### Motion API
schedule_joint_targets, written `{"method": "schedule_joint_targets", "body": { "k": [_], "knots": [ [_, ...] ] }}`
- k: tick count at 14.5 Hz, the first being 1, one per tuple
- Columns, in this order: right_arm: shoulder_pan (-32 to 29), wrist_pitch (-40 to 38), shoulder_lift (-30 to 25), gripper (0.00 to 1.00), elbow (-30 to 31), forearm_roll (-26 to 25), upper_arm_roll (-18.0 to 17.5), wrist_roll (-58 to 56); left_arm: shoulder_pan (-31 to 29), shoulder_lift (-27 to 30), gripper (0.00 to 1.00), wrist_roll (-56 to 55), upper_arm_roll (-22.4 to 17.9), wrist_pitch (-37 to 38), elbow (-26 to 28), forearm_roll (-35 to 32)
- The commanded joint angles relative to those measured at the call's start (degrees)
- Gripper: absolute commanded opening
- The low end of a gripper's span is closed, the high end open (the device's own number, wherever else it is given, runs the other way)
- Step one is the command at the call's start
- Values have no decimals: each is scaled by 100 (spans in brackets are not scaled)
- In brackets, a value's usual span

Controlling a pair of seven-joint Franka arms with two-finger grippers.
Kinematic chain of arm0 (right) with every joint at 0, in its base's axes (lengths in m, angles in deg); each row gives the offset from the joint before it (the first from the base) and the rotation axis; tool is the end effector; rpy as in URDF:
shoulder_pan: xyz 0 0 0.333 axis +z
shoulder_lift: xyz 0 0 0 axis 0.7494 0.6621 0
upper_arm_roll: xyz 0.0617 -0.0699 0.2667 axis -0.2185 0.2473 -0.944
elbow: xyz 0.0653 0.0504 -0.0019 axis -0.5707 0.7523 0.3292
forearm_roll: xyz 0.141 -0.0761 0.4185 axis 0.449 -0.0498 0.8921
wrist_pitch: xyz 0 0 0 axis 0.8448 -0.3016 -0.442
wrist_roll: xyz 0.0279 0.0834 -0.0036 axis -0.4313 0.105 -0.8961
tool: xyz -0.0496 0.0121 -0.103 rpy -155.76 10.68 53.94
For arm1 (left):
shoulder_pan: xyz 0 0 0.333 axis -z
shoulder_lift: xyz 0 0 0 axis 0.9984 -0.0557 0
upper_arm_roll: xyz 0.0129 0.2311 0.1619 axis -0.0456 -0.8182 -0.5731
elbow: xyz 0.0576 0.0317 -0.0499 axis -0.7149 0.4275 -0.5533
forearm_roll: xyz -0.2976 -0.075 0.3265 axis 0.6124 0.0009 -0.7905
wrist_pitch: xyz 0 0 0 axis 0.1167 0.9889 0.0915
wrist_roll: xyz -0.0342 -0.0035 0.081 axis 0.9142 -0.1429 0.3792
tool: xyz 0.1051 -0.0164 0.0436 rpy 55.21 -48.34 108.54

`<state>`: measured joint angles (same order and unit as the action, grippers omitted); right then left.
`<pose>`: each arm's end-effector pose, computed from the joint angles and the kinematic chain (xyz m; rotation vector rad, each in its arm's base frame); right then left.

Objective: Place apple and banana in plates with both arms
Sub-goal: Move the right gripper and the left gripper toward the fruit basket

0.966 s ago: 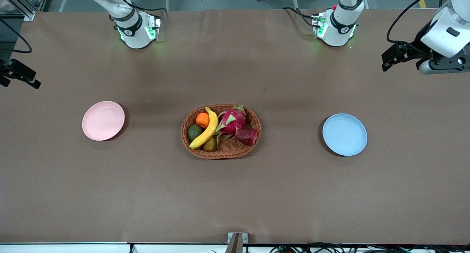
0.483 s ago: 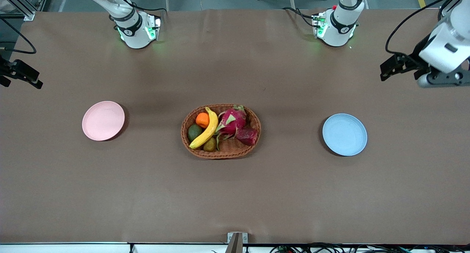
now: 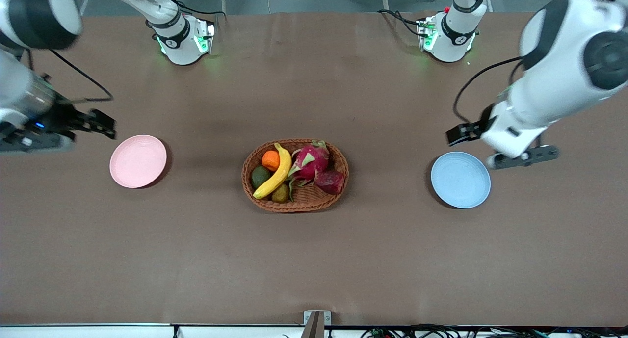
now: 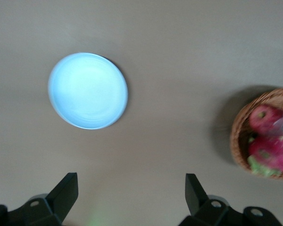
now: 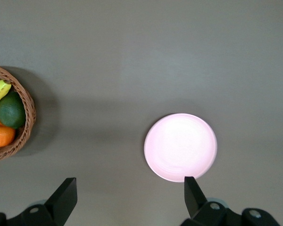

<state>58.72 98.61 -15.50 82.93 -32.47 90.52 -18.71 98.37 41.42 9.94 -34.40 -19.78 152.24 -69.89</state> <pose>0.6281 0.0607 0.4614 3.1102 0.1433 -0.0647 0.6308 -0.2243 0.4633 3.0797 0.3464 -0.2105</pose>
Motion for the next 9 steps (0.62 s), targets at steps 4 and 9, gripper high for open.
{"method": "schedule_joint_targets", "body": {
  "k": [4,9],
  "knots": [
    [1555,949,1273,100,-255,12,46,3045,704,-940,100,-2167,-16,-1029,-184,669],
    [2005,1179,2258,100,-922,1028,46,4541,1435,-1757,100,-4041,-7,-2303,-148,669]
  ]
}}
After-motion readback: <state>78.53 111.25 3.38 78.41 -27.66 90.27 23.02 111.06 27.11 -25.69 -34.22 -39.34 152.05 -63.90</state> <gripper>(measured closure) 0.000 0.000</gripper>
